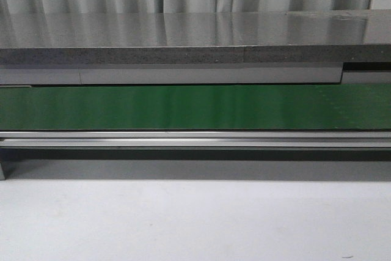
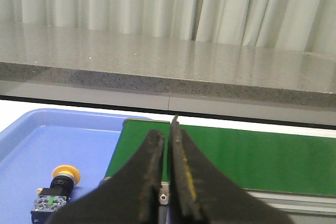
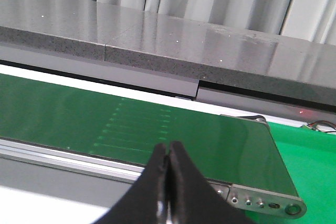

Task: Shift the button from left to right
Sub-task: 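Move the left gripper down over the yellow button in the blue tray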

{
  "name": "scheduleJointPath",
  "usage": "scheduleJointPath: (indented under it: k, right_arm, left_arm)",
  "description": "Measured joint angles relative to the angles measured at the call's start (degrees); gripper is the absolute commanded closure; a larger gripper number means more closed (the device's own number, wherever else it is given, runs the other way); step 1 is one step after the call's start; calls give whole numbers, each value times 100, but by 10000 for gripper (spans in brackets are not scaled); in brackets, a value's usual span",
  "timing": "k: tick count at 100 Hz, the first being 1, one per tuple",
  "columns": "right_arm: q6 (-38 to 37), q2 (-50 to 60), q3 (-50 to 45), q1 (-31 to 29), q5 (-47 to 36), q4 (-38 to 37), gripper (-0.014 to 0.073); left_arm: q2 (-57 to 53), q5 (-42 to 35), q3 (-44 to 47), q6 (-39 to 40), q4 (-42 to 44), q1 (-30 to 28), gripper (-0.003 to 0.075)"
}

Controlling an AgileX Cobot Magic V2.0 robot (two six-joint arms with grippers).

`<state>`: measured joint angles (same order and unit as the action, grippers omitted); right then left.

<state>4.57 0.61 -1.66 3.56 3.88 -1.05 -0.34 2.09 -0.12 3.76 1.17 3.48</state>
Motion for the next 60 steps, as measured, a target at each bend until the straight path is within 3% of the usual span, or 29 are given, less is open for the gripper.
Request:
scheduleJointPath:
  k: [60]
  right_arm:
    - [0,0,0,0,0,0,662]
  left_arm:
    - [0,13,-12,0,-117,0,715]
